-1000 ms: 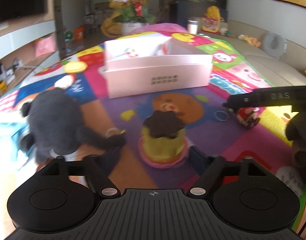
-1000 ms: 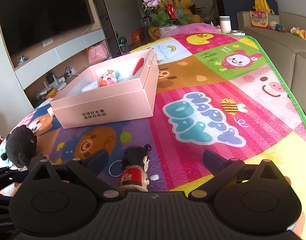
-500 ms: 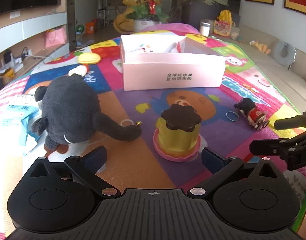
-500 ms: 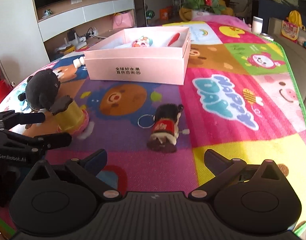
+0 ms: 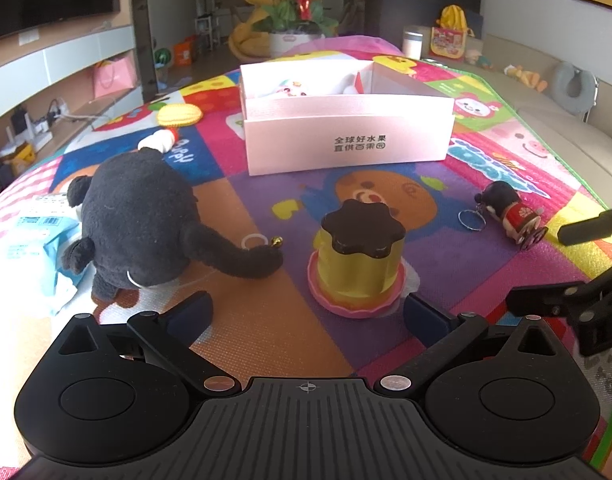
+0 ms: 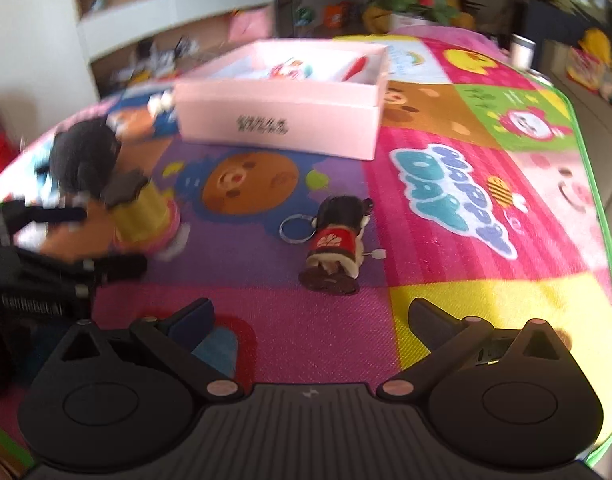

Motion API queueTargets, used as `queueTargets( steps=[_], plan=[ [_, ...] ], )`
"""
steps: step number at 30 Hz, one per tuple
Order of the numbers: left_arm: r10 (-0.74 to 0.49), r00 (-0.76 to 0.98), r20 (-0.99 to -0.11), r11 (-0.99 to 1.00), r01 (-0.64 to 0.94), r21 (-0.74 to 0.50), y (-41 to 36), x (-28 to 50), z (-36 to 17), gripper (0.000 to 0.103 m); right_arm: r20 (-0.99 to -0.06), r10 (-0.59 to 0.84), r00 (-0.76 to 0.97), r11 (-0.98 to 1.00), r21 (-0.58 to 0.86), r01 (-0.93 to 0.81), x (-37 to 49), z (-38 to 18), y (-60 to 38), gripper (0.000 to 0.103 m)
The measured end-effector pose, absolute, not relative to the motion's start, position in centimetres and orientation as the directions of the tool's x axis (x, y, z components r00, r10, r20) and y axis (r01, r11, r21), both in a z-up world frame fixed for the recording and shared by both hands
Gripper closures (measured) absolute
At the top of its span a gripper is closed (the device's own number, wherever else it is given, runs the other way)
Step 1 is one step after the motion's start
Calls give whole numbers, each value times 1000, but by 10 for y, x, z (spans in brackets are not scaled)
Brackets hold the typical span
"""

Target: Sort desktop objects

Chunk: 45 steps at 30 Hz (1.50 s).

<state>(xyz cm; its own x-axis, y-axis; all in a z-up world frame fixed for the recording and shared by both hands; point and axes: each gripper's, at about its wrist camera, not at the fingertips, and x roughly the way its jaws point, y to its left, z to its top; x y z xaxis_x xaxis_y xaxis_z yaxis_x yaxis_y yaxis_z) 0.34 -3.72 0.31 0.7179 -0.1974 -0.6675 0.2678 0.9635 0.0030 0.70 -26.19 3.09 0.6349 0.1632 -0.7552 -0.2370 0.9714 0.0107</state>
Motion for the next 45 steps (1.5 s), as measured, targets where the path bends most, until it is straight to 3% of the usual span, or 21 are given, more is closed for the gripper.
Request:
queueTargets(
  steps=[5,7,13,17,23,24,25,27,31,36,45],
  plan=[
    [-198,718,-667,964,268,2,-37,3,3,0,-683,127,719,982,-16,-188,7,46,-267,3],
    [-198,718,-667,964,268,1,-37,4,3,0,-686,136,715,980,-12,-199,11,48,-266,15],
    [-200,719,-666,963,268,0,-37,3,4,0,-707,217,673,967,60,-248,18,43,-257,27],
    [-200,719,-666,963,268,0,-37,3,4,0,-667,340,662,932,146,-332,9,52,-254,28],
    [-200,719,-666,963,268,1,-37,3,4,0,-647,227,728,961,29,-274,7,59,-263,28],
    [-200,719,-666,963,268,1,-37,3,4,0,-641,215,737,968,37,-250,8,60,-269,33],
    [-199,719,-666,963,268,1,-37,3,4,0,-631,199,750,974,45,-220,10,62,-276,47],
    [-199,719,-666,963,268,1,-37,3,3,0,-619,163,768,985,52,-167,18,68,-287,58],
    [-199,718,-667,963,268,2,-37,3,4,0,-610,116,784,990,9,-140,49,69,-299,58],
    [-198,712,-674,962,271,4,-38,4,5,0,-675,144,724,980,-2,-197,87,49,-299,58],
    [-202,709,-676,961,278,3,-38,6,4,0,-719,166,675,975,14,-224,35,39,-307,58]
  ],
)
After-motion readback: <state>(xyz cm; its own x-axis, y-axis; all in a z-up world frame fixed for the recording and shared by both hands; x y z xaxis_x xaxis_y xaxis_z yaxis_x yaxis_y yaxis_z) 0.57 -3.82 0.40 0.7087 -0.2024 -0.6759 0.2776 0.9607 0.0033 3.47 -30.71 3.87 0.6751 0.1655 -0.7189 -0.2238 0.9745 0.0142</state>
